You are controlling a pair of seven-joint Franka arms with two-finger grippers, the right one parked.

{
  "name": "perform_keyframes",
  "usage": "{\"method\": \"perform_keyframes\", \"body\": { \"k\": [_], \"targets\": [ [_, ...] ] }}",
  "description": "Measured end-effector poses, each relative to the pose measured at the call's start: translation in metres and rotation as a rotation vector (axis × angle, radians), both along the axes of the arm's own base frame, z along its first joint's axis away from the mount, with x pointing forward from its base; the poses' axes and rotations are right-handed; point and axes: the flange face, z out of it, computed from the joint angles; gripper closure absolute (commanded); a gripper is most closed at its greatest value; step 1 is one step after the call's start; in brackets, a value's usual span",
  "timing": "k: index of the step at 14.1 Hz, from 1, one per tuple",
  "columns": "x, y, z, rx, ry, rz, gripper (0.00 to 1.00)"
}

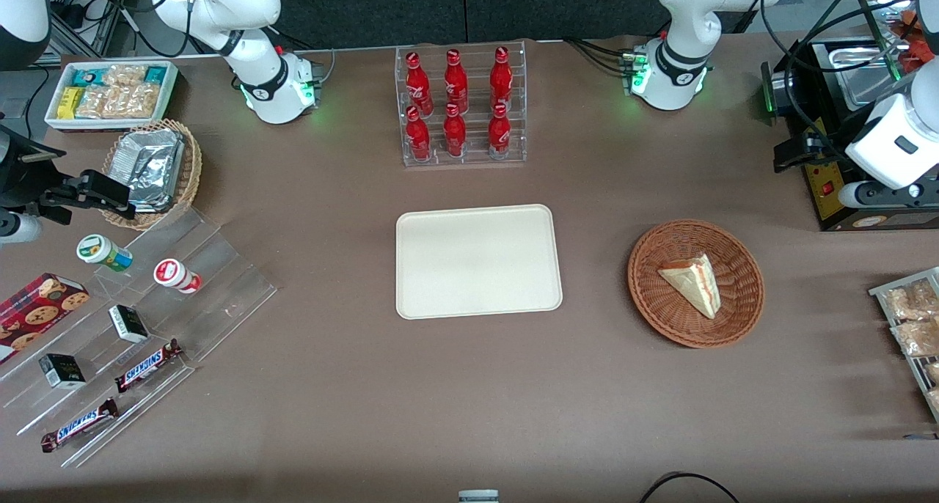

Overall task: Place sandwich from basket to tray
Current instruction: 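Move the open left gripper down over the wrapped sandwich in the basket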

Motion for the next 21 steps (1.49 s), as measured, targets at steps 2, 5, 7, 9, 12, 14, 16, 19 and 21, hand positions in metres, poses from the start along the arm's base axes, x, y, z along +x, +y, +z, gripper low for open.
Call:
{"method": "perform_keyframes", "body": {
  "k": [2,5,7,9,12,14,16,19,21],
  "targets": [
    [0.001,0.001,-0.002,-0.001,0.005,-0.005,0.0],
    [0.008,0.004,-0.021,0.005,0.04,0.008,0.0],
    [0.017,0.017,-0.045,0.011,0.059,0.046,0.0],
    [0.024,0.024,-0.072,0.027,0.056,0.123,0.0],
    [0.027,0.018,-0.112,0.056,0.039,0.226,0.0],
    [0.028,0.008,-0.138,0.067,0.009,0.274,0.0],
    [0.029,-0.002,-0.156,0.082,-0.027,0.355,0.0],
    [0.028,-0.019,-0.181,0.093,-0.081,0.452,0.0],
    [0.024,-0.024,-0.204,0.09,-0.115,0.492,0.0]
  ]
}}
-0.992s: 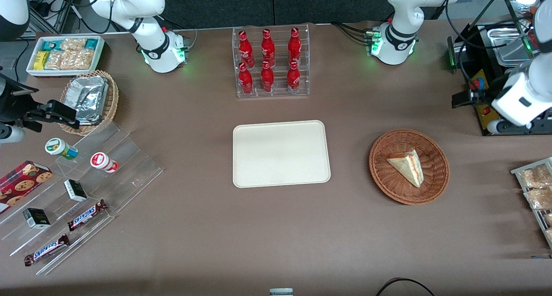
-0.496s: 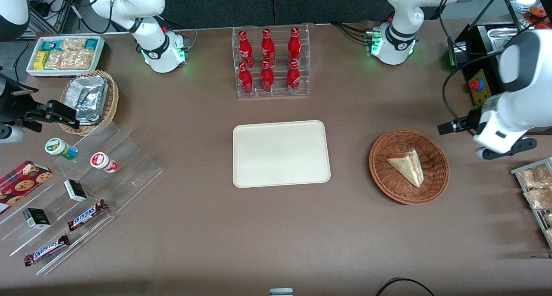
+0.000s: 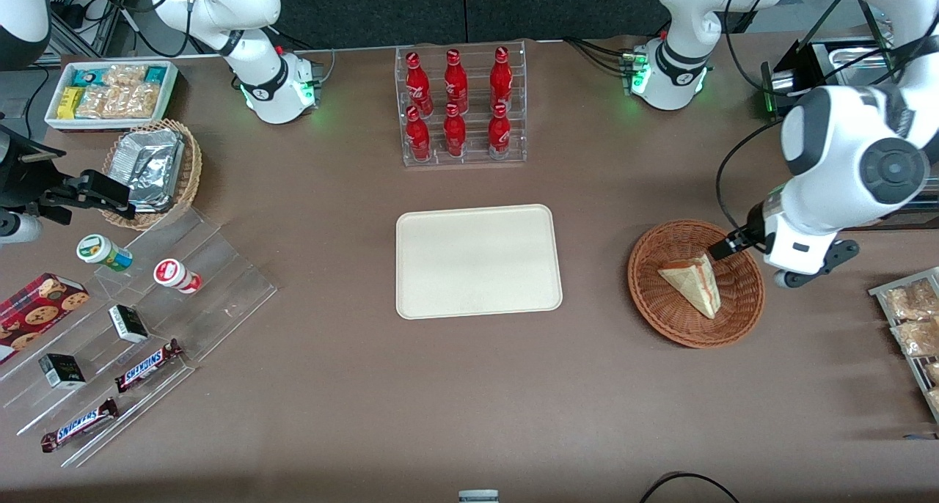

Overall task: Place sandwich from basket to tray
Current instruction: 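Move the open left gripper down over the wrapped sandwich in the basket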

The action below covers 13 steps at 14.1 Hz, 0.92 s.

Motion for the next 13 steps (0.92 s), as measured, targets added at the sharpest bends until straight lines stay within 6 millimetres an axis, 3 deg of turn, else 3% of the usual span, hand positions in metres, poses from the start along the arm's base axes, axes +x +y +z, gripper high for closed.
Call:
{"method": "perform_keyframes", "body": {
  "k": [4,13],
  "targets": [
    [-0.011,0.002,-0.038,0.002,-0.027,0.047,0.0],
    [-0.016,0.003,-0.099,0.003,-0.088,0.154,0.0]
  ]
}}
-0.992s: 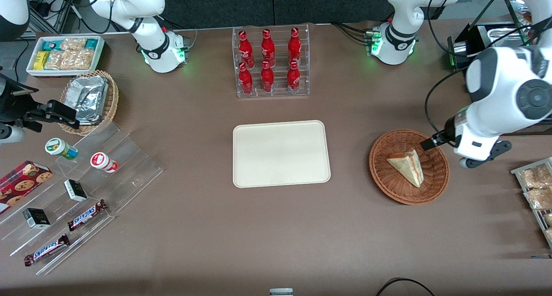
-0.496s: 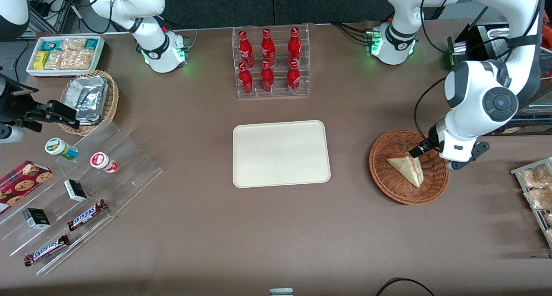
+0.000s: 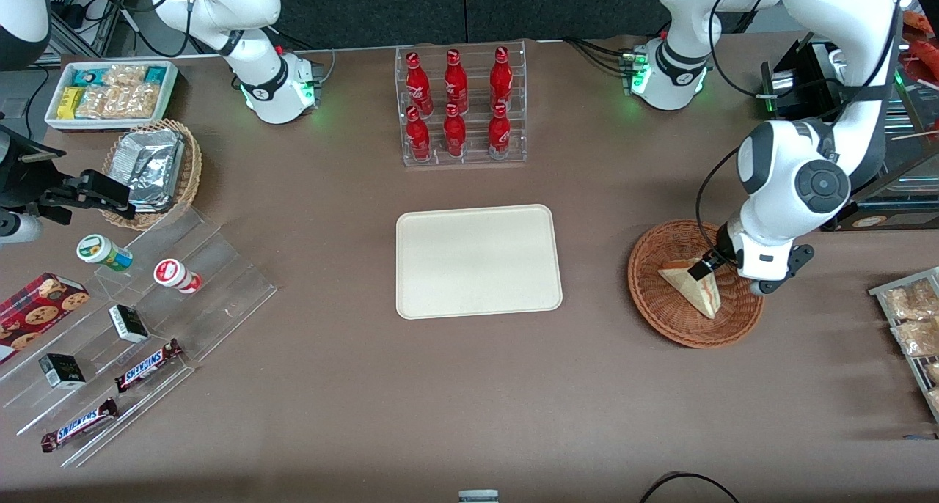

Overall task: Place sandwich from basket to tray
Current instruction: 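Move the open left gripper down over the wrapped sandwich in the basket, then close the left gripper on the sandwich's wrapped edge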

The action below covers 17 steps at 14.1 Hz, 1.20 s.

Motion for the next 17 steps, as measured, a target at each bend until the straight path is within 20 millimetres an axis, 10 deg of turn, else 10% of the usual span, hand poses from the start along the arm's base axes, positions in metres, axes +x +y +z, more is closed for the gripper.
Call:
{"method": "perform_keyframes", "body": {
  "k": [13,17],
  "targets": [
    [-0.001,-0.005,-0.034,0.0,-0.001,0.014,0.04],
    [0.0,-0.01,-0.046,0.0,-0.006,0.018,0.69]
  ]
}}
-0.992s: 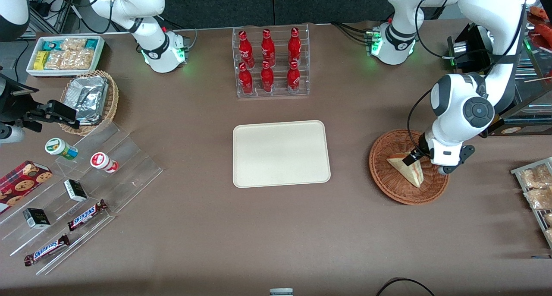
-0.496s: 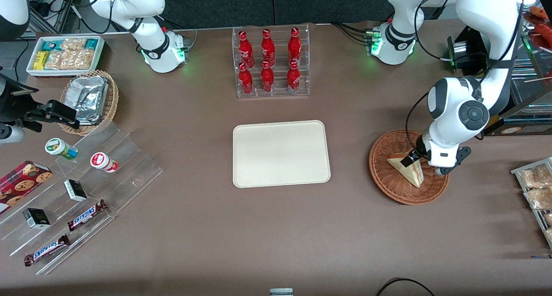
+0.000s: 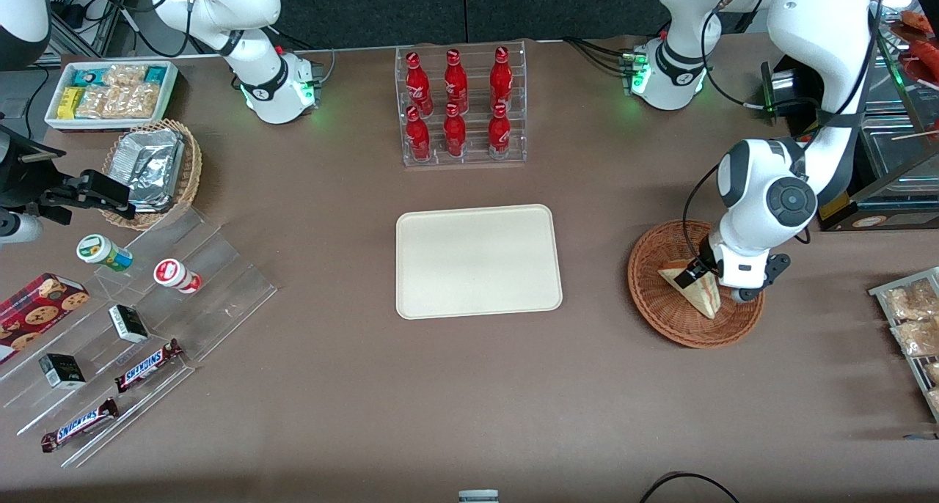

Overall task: Place sandwich from basket to tray
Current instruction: 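Close the left gripper on the sandwich's wrapped edge, then lift the sandwich out of the basket with the left gripper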

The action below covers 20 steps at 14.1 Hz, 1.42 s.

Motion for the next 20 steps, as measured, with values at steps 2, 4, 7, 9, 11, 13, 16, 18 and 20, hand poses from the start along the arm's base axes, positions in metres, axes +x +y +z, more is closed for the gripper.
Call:
{"method": "perform_keyframes", "body": {
  "k": [2,4,7,9,11,13,16,18,20],
  "targets": [
    [0.0,0.0,0.0,0.0,-0.002,0.001,0.84],
    [0.0,0.0,0.0,0.0,-0.003,0.001,0.85],
    [0.002,0.0,0.004,-0.001,-0.013,0.001,0.85],
    [0.002,0.0,0.014,-0.001,-0.008,0.001,0.86],
    [0.0,-0.004,0.039,0.018,0.016,-0.026,0.85],
    [-0.003,-0.021,0.078,0.046,0.063,-0.071,0.85],
    [-0.005,-0.07,0.142,0.069,0.121,-0.153,0.85],
    [-0.01,-0.112,0.169,0.077,0.128,-0.223,0.83],
    [-0.019,-0.158,0.184,0.075,0.102,-0.302,0.85]
  ]
}}
